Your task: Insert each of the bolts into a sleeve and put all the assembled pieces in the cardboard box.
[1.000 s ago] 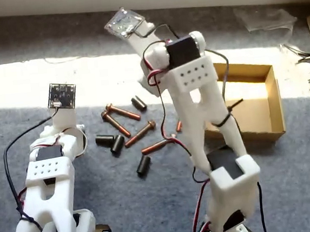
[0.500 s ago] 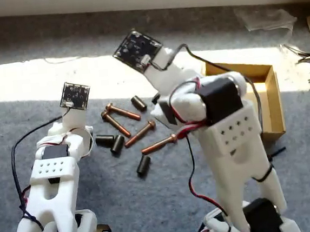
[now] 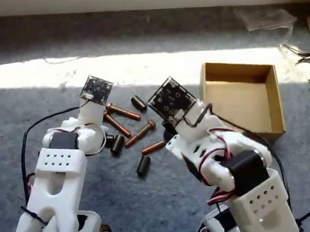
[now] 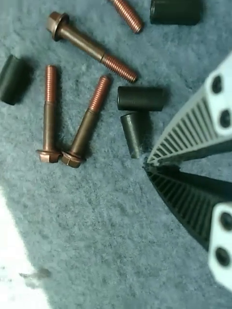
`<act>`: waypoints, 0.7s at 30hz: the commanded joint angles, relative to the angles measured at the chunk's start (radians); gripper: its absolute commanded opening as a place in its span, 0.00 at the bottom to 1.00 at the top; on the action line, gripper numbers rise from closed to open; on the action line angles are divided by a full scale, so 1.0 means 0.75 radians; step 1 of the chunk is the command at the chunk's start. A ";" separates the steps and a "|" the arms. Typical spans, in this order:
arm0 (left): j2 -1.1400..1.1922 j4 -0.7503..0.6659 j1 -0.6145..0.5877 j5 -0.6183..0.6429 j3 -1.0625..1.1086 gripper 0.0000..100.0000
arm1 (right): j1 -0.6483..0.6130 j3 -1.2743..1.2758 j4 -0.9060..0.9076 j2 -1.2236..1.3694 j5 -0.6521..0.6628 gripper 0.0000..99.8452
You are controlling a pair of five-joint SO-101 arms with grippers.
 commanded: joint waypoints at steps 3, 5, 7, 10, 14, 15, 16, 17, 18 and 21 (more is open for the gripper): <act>0.001 0.115 0.095 -0.098 -0.173 0.00 | 0.048 0.312 -0.249 -0.238 -0.117 0.00; 0.001 0.121 0.097 -0.158 -0.193 0.00 | 0.101 0.414 -0.334 -0.304 -0.137 0.00; 0.021 0.149 0.107 -0.190 -0.220 0.00 | 0.150 0.498 -0.373 -0.365 -0.137 0.00; 0.138 0.198 0.142 -0.196 -0.312 0.00 | 0.179 0.592 -0.375 -0.455 -0.139 0.00; 0.418 0.268 0.199 -0.198 -0.523 0.00 | 0.177 0.729 -0.398 -0.586 -0.139 0.00; 0.496 0.295 0.208 -0.198 -0.588 0.00 | 0.179 0.774 -0.418 -0.625 -0.139 0.00; 0.566 0.323 0.212 -0.198 -0.650 0.00 | 0.179 0.821 -0.439 -0.664 -0.139 0.00; 0.627 0.352 0.222 -0.198 -0.713 0.00 | 0.179 0.868 -0.459 -0.705 -0.139 0.00; 0.688 0.381 0.226 -0.198 -0.766 0.00 | 0.179 0.913 -0.476 -0.746 -0.139 0.00; 0.807 0.493 0.253 -0.198 -0.911 0.00 | 0.193 1.012 -0.488 -0.877 -0.139 0.00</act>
